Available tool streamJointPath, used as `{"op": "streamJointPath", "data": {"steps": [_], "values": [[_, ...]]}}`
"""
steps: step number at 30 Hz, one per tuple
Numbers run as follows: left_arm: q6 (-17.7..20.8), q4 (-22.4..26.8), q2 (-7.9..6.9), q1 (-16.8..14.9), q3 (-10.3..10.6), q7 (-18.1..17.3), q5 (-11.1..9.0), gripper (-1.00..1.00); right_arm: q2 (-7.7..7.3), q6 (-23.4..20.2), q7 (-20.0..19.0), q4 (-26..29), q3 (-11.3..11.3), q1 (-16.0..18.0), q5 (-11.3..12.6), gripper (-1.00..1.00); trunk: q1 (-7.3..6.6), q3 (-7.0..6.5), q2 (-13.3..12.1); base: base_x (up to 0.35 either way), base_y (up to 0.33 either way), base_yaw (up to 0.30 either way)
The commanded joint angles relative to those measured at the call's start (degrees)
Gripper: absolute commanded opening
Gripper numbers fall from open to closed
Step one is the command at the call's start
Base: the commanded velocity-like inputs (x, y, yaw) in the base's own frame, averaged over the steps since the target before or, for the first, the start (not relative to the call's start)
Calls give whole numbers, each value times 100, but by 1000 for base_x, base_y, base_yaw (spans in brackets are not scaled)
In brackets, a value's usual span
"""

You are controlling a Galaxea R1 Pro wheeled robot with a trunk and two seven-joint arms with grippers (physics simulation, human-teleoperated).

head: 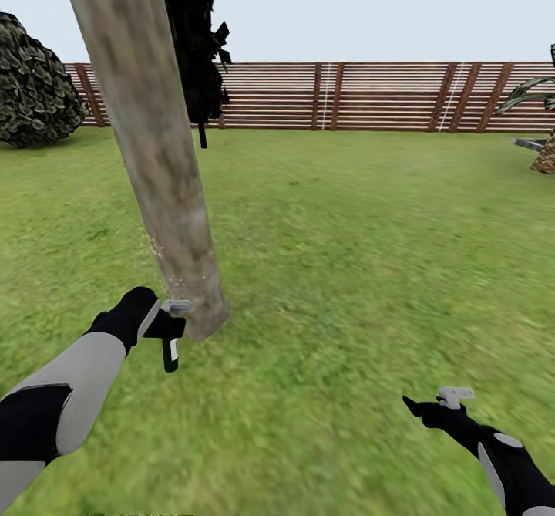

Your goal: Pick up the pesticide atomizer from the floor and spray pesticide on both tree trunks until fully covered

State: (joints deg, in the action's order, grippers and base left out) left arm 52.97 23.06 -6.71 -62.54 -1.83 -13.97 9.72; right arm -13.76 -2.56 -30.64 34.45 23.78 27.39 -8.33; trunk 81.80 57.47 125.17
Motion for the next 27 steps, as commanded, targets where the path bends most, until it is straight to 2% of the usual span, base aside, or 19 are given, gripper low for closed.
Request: {"op": "streamJointPath", "data": {"steps": [1, 4, 5, 7, 23, 27], "values": [[20, 5, 3, -4, -27, -44, 60, -100, 5, -25, -46, 9, 39, 3, -55, 100, -1, -1, 2, 3, -261, 193], [20, 5, 3, -4, -208, -44, 64, -100, 5, -25, -47, 9, 39, 3, -55, 100, -1, -18, 2, 1, -261, 199], [20, 5, -1, -4, -338, -44, 65, -100, 5, -23, -47, 9, 39, 3, -55, 100, -1, -24, 2, 0, -262, 203], [17, 5, -3, -4, -420, -44, 65, -100, 5, -25, -46, 9, 39, 3, -55, 100, -1, -35, 2, 3, -266, 203], [10, -3, 3, -4, -433, -44, 83, -100, 5, -25, -46, 9, 39, 3, -55, 100, -1, -129, 2, 173, -246, 204], [7, -3, 8, -4, -432, -37, 83, -100, 5, -25, -46, 9, 39, 3, -55, 100, -1, -152, 2, 44, -233, 204]]}}
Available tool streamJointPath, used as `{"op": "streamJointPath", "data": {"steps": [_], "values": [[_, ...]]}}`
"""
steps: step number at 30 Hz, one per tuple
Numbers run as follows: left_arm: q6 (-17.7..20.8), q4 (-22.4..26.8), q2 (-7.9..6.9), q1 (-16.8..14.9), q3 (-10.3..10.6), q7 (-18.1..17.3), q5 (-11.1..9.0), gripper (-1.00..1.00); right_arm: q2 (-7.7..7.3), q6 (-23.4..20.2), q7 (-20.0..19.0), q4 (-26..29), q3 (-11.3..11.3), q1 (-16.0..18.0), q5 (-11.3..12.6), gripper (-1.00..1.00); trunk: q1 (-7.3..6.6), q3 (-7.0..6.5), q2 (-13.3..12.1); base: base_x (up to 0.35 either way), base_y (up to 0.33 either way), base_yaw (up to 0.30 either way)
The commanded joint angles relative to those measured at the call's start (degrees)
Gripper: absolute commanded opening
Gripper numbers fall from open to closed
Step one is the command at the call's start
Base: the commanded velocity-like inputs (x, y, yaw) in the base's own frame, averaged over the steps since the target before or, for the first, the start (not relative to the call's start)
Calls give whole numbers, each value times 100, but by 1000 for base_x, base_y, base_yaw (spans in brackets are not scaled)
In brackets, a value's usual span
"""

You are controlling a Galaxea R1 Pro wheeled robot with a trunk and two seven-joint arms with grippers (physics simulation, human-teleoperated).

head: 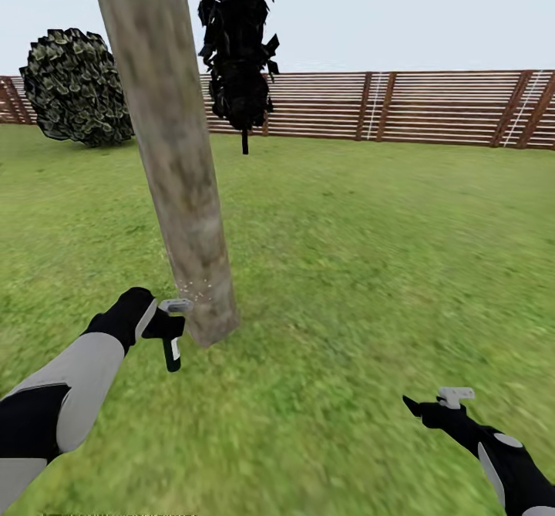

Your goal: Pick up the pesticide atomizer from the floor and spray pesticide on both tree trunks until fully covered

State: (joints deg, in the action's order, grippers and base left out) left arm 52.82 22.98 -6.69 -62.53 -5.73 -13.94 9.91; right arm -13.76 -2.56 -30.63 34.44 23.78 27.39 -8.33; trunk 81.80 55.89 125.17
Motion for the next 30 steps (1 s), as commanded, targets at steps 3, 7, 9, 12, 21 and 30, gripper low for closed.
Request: {"op": "streamJointPath", "data": {"steps": [3, 7, 9, 12, 21, 30], "values": [[20, 5, 9, -5, -35, -38, 63, -100, 5, -25, -48, 10, 39, 3, -55, 100, -1, -12, 2, 4, -234, 203], [22, 5, 9, -5, -33, -38, 63, -100, 5, -25, -49, 10, 39, 3, -55, 100, -1, -35, 2, 0, -234, 195], [25, 0, 16, -5, -28, -38, 69, -100, 5, -25, -49, 10, 39, 3, -55, 100, -1, -37, 2, 0, -246, 41], [27, -15, 18, -1, -32, -38, 86, -100, 5, -25, -49, 10, 39, 3, -55, 100, -1, -38, 2, 0, -265, -116], [18, 4, -20, 251, -48, -38, 90, -100, 5, -25, -44, 7, 39, 3, -55, 100, -1, -38, 2, -60, -132, -143], [31, 39, -41, 278, -60, -42, 61, -100, 5, -25, -44, 1, 37, 3, -55, 100, -1, -38, 2, -131, -1, -1]]}}
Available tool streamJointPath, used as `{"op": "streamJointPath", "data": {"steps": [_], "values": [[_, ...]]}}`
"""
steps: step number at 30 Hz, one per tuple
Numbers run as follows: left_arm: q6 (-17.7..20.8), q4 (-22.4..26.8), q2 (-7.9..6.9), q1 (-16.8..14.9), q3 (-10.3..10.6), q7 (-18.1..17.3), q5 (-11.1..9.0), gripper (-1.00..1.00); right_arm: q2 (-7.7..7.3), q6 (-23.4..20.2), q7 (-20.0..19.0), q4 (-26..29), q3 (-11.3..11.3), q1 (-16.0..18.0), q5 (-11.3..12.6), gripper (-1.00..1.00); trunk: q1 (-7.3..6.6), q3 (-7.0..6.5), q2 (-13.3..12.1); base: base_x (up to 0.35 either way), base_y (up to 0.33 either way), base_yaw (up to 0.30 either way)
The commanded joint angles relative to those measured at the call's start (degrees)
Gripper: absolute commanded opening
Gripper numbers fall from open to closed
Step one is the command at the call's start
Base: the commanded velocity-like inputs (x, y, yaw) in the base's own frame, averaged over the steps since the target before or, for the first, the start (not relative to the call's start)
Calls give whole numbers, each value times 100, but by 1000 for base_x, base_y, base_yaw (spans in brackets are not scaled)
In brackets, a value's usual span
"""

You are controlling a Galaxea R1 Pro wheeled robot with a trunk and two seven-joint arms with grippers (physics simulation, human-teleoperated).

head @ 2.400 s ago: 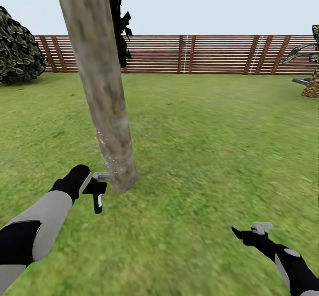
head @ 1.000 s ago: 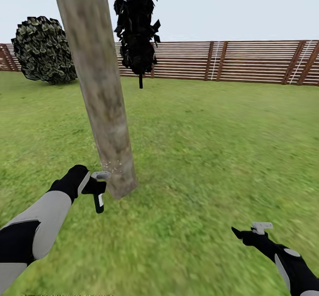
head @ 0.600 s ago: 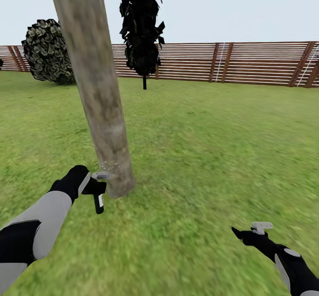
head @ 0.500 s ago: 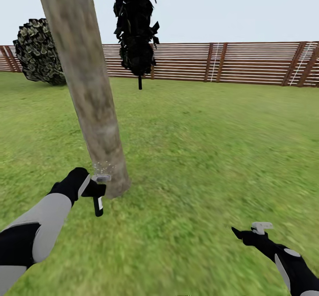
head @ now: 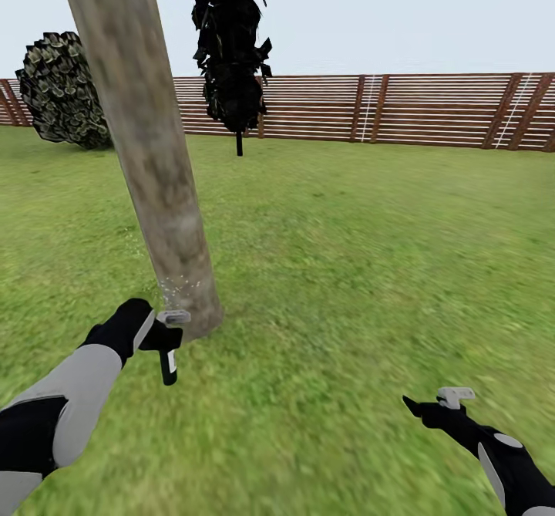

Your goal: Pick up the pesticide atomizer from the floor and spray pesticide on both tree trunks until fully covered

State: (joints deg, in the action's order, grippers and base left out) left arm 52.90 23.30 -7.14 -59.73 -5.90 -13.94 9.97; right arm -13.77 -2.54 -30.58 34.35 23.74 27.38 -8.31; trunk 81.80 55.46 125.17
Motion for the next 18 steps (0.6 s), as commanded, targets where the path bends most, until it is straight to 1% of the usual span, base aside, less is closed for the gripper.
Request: {"op": "streamJointPath", "data": {"steps": [1, 2, 4, 5, 7, 8, 9, 10, 12, 13, 15, 17, 18], "values": [[57, 124, -6, -21, -43, -45, 58, -100, 6, -27, -49, 14, 42, 4, -57, 100, -1, 5, 2, -4, 0, 0], [170, 364, -17, -57, -42, -46, 63, -100, 6, -27, -50, 17, 42, 4, -57, 100, -1, 5, 2, -2, 0, 0], [397, 564, -30, -120, -39, -52, 65, -100, 6, -27, -46, 18, 43, 4, -57, 100, -1, 5, 2, -1, 0, 0], [493, 651, -40, -233, -35, -54, 68, -100, 6, -27, -48, 19, 43, 4, -57, 100, -1, 5, 2, 0, 0, 0], [578, 645, -68, -554, -20, -61, 64, -100, 6, -26, -48, 19, 43, 4, -57, 100, -1, 5, 2, 0, 0, 0], [617, 582, -98, -793, -17, -63, 60, -100, 6, -26, -50, 19, 43, 4, -57, 100, -1, 5, 2, 0, 0, 0], [629, 528, -111, -908, -13, -64, 59, -100, 6, -27, -51, 19, 43, 4, -57, 100, -1, 5, 2, 0, 0, 0], [644, 370, -135, -1109, -6, -67, 58, -100, 2, -27, -51, 19, 43, 4, -57, 100, -1, 5, 2, 0, 0, 0], [654, 120, -166, -1344, -1, -71, 58, -100, -1, -27, -51, 19, 43, 4, -57, 100, -1, 5, 2, 0, 0, 0], [653, -99, -183, -1554, 4, -73, 58, -100, -4, -27, -52, 19, 43, 4, -57, 100, -1, 5, 2, 0, 0, 0], [652, -182, -191, -1690, 12, -73, 57, -100, -8, -27, -51, 19, 44, 4, -57, 100, -1, 5, 2, 0, 0, 0], [642, -192, -191, -1686, 23, -74, 64, -100, -10, -27, -52, 19, 44, 4, -57, 100, -1, 5, 2, 0, 0, 0], [630, -164, -197, -1636, 26, -74, 75, -100, -11, -27, -52, 19, 43, 4, -57, 100, -1, 5, 2, 0, 0, 0]]}}
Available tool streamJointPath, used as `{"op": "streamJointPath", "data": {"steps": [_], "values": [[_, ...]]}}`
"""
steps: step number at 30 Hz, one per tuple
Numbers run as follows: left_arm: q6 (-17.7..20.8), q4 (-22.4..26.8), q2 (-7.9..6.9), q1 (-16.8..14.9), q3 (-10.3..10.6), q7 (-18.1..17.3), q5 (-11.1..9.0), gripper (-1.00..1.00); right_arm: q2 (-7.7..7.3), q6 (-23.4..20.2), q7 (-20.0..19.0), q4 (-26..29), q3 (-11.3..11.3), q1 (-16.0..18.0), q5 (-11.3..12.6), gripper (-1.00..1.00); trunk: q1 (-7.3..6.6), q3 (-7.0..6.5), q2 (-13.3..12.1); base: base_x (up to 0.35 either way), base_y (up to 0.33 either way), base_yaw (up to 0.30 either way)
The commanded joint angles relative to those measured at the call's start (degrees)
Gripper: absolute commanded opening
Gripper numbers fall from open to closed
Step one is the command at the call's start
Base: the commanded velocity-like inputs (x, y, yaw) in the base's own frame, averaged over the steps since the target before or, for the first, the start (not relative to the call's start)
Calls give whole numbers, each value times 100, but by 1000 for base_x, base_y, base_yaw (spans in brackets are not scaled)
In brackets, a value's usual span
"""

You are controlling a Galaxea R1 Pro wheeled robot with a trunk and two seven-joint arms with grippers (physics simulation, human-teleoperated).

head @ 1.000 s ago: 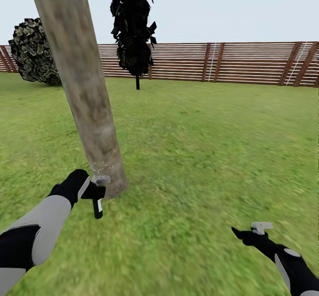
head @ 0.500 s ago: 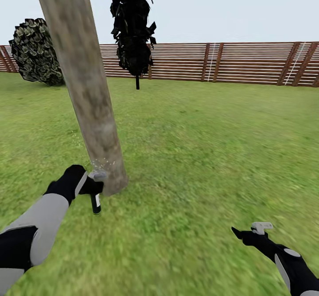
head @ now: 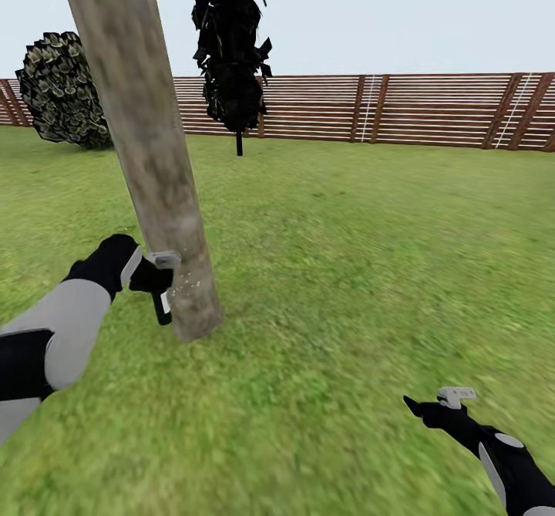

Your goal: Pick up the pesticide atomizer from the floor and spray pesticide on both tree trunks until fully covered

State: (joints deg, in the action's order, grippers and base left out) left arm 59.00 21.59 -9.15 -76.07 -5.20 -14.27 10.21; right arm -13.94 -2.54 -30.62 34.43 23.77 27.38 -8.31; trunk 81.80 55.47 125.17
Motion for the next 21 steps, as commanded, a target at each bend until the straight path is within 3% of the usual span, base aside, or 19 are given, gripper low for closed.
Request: {"op": "streamJointPath", "data": {"steps": [1, 8, 13, 21], "values": [[14, 12, 1, 49, -44, -41, 55, -100, 6, -27, -49, 11, 40, 4, -56, 100, -1, 5, 2, 0, 0, 0], [15, 310, -39, 122, -102, -41, 59, -100, 6, -27, -48, 11, 41, 4, -56, 100, -1, 5, 2, 0, 0, 0], [32, 358, -87, -284, -104, -41, 53, -100, 6, -27, -44, 11, 46, 4, -56, 100, -1, 5, 2, 0, 0, 0], [24, 363, -130, -347, -97, -41, 50, -100, 6, -27, -42, 11, 48, 4, -56, 100, -1, 5, 2, -112, 0, 0]]}}
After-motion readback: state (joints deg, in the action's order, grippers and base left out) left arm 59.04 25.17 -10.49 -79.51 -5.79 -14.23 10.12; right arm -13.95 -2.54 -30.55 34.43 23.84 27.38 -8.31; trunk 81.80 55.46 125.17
